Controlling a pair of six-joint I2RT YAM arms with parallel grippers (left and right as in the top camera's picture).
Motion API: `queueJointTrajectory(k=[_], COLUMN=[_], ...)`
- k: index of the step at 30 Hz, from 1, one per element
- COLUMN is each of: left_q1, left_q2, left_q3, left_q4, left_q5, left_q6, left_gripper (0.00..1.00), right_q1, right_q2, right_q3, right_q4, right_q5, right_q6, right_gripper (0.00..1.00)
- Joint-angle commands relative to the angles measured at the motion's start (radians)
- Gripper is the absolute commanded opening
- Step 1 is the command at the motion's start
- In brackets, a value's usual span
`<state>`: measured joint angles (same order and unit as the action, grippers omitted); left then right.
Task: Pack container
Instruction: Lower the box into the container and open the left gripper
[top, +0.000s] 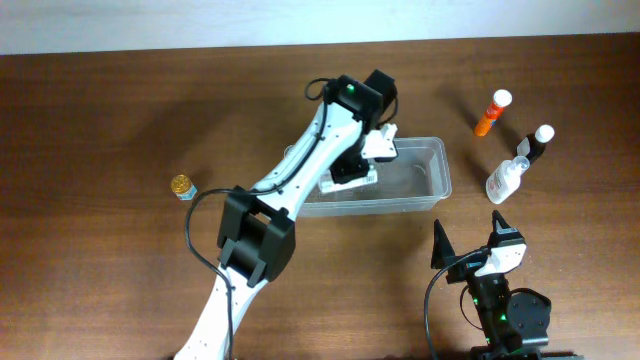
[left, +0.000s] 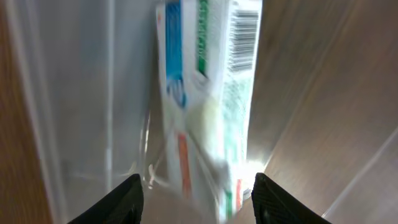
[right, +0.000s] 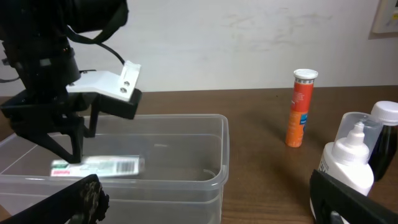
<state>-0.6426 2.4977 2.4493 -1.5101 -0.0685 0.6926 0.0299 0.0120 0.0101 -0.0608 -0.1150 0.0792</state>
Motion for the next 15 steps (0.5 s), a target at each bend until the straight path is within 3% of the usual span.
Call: queueJointTrajectory(k=[1, 7, 13, 15], left_q1=[0.024, 0.025, -0.008, -0.024], left_q2=[0.001, 0.001, 0.0, -0.002], left_q3=[-0.001, -0.001, 0.041, 0.083], left_q4=[-0.004, 0.003, -0.003, -0.022], left_q5=[-0.007, 0.001, 0.0, 0.0], left_q6=[0.01, -0.003, -0.1, -0.125], left_gripper=[0.57, 0.57, 0.54, 0.4], right_q1=[0.009, 0.009, 0.009, 0.009], right_q2=[-0.006, -0.006, -0.006, -0.006], right_q3=[-0.005, -0.005, -0.005, -0.005], right_q4=[-0.006, -0.006, -0.006, -0.006], right_q5=[-0.009, -0.009, -0.009, -0.009], right_q6=[0.006, 0.006, 0.006, 0.006], right_gripper=[0.98, 0.98, 0.98, 0.98])
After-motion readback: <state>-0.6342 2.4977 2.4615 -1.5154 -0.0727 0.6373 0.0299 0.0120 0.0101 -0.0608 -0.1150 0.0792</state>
